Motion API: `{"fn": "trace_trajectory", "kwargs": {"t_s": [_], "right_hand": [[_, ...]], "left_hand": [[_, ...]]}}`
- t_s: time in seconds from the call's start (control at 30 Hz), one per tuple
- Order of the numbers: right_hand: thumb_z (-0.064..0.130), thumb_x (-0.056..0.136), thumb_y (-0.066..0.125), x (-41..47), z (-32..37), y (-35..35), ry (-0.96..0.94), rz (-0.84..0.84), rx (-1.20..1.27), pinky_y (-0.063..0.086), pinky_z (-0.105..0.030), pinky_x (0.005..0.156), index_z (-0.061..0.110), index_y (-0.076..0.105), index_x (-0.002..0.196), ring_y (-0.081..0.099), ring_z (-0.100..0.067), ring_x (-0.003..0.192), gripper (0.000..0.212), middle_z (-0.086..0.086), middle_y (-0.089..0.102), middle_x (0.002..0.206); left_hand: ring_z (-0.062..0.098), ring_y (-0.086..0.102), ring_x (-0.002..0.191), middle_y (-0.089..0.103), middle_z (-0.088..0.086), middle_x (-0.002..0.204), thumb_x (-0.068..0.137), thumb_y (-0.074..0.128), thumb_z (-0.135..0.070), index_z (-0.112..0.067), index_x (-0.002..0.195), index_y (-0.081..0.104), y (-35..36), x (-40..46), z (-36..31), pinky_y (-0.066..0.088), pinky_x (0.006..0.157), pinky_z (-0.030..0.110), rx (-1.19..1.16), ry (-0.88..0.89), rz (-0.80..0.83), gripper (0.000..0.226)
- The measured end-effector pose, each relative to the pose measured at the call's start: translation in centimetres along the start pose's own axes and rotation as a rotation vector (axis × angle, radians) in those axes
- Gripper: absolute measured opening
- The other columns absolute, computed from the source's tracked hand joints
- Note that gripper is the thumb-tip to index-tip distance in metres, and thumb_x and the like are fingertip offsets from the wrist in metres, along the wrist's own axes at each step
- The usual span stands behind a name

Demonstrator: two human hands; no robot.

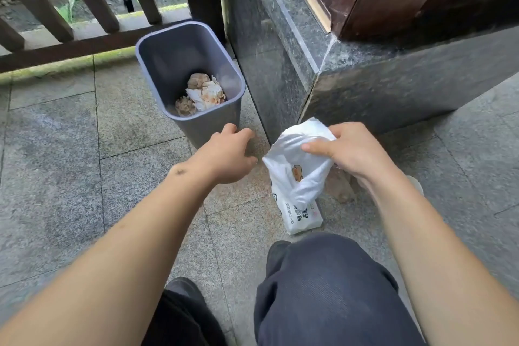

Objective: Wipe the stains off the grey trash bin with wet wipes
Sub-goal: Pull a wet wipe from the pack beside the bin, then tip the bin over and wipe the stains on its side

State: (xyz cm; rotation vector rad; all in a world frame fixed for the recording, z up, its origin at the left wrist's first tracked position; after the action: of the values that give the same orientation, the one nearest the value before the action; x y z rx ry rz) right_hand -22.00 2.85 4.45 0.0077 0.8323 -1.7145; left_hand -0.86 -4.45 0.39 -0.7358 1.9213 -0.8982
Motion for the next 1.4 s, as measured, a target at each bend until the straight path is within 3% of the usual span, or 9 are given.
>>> {"fn": "trace_trajectory", "kwargs": {"t_s": [0.23, 0.43, 0.63, 0.7, 0.83, 0.93, 1.13, 1.3, 1.4], "right_hand": [[0.038, 0.068, 0.083, 0.4, 7.7, 1.2, -0.067, 0.012, -0.355, 0.037, -0.027, 0.053, 0.009, 0.066, 0.066, 0.059, -0.017, 0.062, 0.034, -0.001, 0.065, 0.066], [0.04, 0.073, 0.08, 0.2, 9.7, 4.0, -0.067, -0.041, -0.382, 0.052, -0.034, 0.077, 0.016, 0.074, 0.095, 0.065, -0.026, 0.086, 0.033, -0.007, 0.071, 0.094], [0.043, 0.079, 0.072, -0.1, 12.6, 3.0, -0.154, -0.101, -0.401, 0.048, -0.034, 0.071, 0.021, 0.07, 0.096, 0.059, -0.027, 0.083, 0.028, -0.004, 0.064, 0.088], [0.04, 0.084, 0.068, -0.4, 12.6, 2.6, -0.15, -0.086, -0.448, 0.045, -0.034, 0.066, 0.02, 0.063, 0.08, 0.057, -0.029, 0.078, 0.021, -0.002, 0.058, 0.077], [0.029, 0.091, 0.059, -0.4, 12.3, 1.4, -0.108, -0.093, -0.484, 0.033, -0.032, 0.056, 0.019, 0.035, 0.063, 0.048, -0.029, 0.069, 0.038, -0.003, 0.044, 0.069], [0.029, 0.091, 0.056, -0.2, 12.2, 1.0, -0.115, -0.088, -0.44, 0.037, -0.034, 0.062, 0.018, 0.041, 0.068, 0.052, -0.031, 0.077, 0.029, -0.005, 0.049, 0.075], [0.028, 0.086, 0.063, 0.0, 12.3, 0.5, -0.152, -0.062, -0.374, 0.05, -0.038, 0.075, 0.018, 0.06, 0.094, 0.06, -0.031, 0.085, 0.014, -0.007, 0.062, 0.087], [0.031, 0.087, 0.061, 0.3, 12.2, 0.3, -0.14, -0.061, -0.37, 0.048, -0.037, 0.071, 0.016, 0.06, 0.093, 0.06, -0.032, 0.085, 0.017, -0.008, 0.061, 0.085], [0.034, 0.087, 0.06, 0.5, 12.1, 0.3, -0.167, -0.088, -0.369, 0.045, -0.035, 0.067, 0.015, 0.058, 0.088, 0.058, -0.031, 0.083, 0.019, -0.009, 0.061, 0.088]], "left_hand": [[0.033, 0.045, 0.124, 0.037, 0.011, 0.145, 0.091, 0.053, -0.039, -0.022, 0.141, 0.045, -1.8, 0.1, 0.9, 0.048, 0.097, 0.05, -0.069, -0.079, -0.091, 0.053], [0.034, 0.048, 0.12, 0.046, 0.014, 0.136, 0.091, 0.052, -0.034, -0.016, 0.133, 0.051, -2.7, -0.2, 3.6, 0.048, 0.096, 0.051, -0.114, -0.172, -0.236, 0.046], [0.032, 0.046, 0.119, 0.054, 0.012, 0.13, 0.092, 0.05, -0.023, -0.015, 0.136, 0.05, -3.1, 2.4, 3.9, 0.045, 0.096, 0.048, -0.115, -0.114, -0.403, 0.045], [0.034, 0.047, 0.115, 0.054, 0.013, 0.126, 0.093, 0.05, -0.02, -0.015, 0.135, 0.048, -3.6, 4.5, 4.3, 0.046, 0.091, 0.046, -0.071, -0.098, -0.435, 0.042], [0.036, 0.06, 0.099, 0.059, 0.013, 0.123, 0.096, 0.051, -0.027, -0.035, 0.153, 0.021, -3.8, 9.4, 4.2, 0.052, 0.081, 0.048, 0.084, -0.029, -0.265, 0.065], [0.032, 0.059, 0.065, 0.06, 0.009, 0.08, 0.097, 0.042, -0.017, -0.049, 0.153, -0.002, -3.1, 11.5, 3.8, 0.052, 0.058, 0.045, 0.218, 0.059, -0.177, 0.079], [0.037, 0.062, 0.078, 0.066, 0.018, 0.095, 0.094, 0.043, -0.007, -0.035, 0.142, 0.037, -2.6, 13.1, 4.0, 0.053, 0.066, 0.051, 0.306, 0.135, -0.151, 0.055], [0.031, 0.053, 0.062, 0.06, 0.007, 0.08, 0.092, 0.041, -0.008, -0.062, 0.146, 0.001, -4.5, 10.1, 5.4, 0.044, 0.055, 0.039, 0.182, 0.102, -0.295, 0.086], [0.025, 0.057, 0.056, 0.062, 0.005, 0.073, 0.1, 0.043, -0.012, -0.067, 0.146, -0.004, -6.1, 6.8, 6.7, 0.052, 0.056, 0.041, 0.004, 0.051, -0.337, 0.086]]}}
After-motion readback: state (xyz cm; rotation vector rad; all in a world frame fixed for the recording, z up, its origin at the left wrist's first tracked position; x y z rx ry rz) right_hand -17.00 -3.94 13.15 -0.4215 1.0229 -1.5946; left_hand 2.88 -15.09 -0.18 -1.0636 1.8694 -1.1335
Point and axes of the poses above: each hand's wrist, its own x-axis towards the middle knuckle, its own y-axis out of the palm, z = x × y, the point moved 3 cm from there along x, towards the middle knuckle
